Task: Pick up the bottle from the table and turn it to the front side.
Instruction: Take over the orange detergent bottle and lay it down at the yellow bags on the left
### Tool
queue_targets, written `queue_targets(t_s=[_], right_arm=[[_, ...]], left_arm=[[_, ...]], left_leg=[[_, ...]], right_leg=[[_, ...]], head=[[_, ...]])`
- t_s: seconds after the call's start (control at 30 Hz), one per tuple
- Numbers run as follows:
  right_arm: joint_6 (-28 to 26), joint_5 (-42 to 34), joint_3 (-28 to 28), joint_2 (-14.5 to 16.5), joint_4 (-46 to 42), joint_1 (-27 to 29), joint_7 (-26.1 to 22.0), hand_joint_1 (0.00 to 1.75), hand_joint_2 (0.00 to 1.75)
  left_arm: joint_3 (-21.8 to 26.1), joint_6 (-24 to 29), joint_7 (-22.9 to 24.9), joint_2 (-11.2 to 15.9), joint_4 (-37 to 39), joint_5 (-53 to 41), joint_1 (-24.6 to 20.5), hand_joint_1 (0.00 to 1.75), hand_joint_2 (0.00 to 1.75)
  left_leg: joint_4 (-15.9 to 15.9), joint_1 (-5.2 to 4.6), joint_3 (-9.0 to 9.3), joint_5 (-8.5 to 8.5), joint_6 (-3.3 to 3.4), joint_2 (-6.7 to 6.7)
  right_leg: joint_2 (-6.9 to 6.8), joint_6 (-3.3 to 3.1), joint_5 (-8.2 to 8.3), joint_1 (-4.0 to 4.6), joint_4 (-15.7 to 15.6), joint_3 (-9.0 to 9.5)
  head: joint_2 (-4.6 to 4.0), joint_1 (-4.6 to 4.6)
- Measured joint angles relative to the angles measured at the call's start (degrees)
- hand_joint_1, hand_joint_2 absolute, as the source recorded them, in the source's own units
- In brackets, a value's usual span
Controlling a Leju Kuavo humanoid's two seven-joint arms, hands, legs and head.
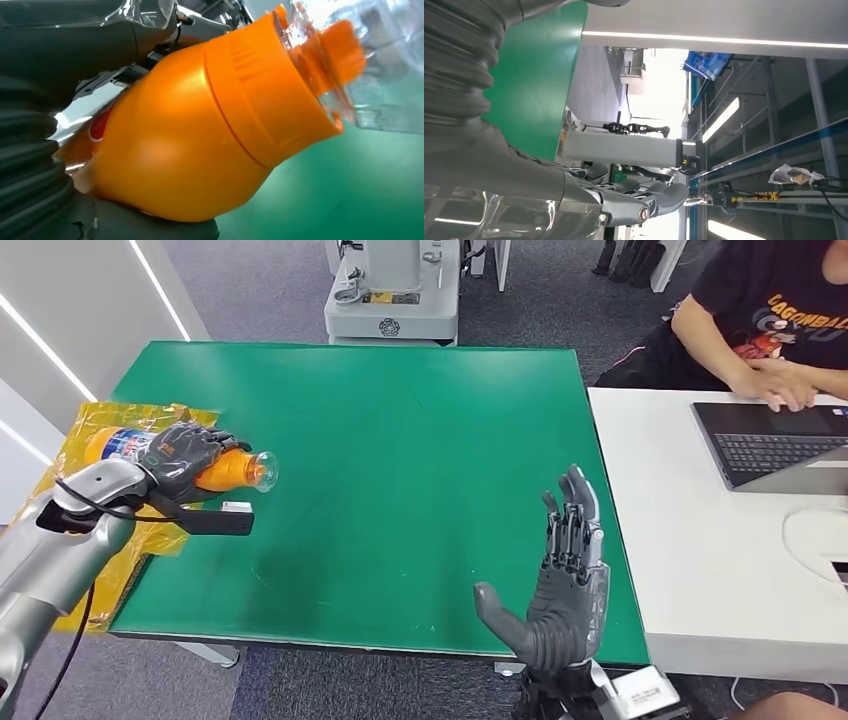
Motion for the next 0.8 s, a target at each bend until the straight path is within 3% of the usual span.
queue_targets(t_s=[0.2,0.43,0.8], right_arm=[[0.5,0.6,-0.2,0.7,0.0,-0.1,0.2,0.00,1.75],[-0.2,1.1,-0.2,1.1,0.0,-0.1,0.7,0.00,1.75],[-0.6,1.8,-0.2,1.1,-0.5,0.5,1.0,0.00,1.75]], left_arm=[[-4.2,2.7,-1.1,-1.3,10.8,-2.1,-3.1,1.75,1.75],[-6.0,6.8,1.0,-5.7,23.2,-1.8,-3.4,1.75,1.75],[-6.9,6.6,4.7,-8.7,31.5,-2.8,-2.0,1.75,1.75]], left_leg=[[0.0,-0.01,0.01,0.00,0.00,0.01],[0.0,-0.01,-0.01,0.00,0.00,0.00],[0.0,-0.01,0.01,0.00,0.00,-0.04]], right_leg=[[0.01,0.00,0.00,0.00,0.0,-0.01],[0.00,0.00,0.00,-0.01,0.0,0.01],[-0.06,0.01,-0.01,-0.01,0.0,0.06]], head=[[0.00,0.00],[0.00,0.01],[0.00,0.00]])
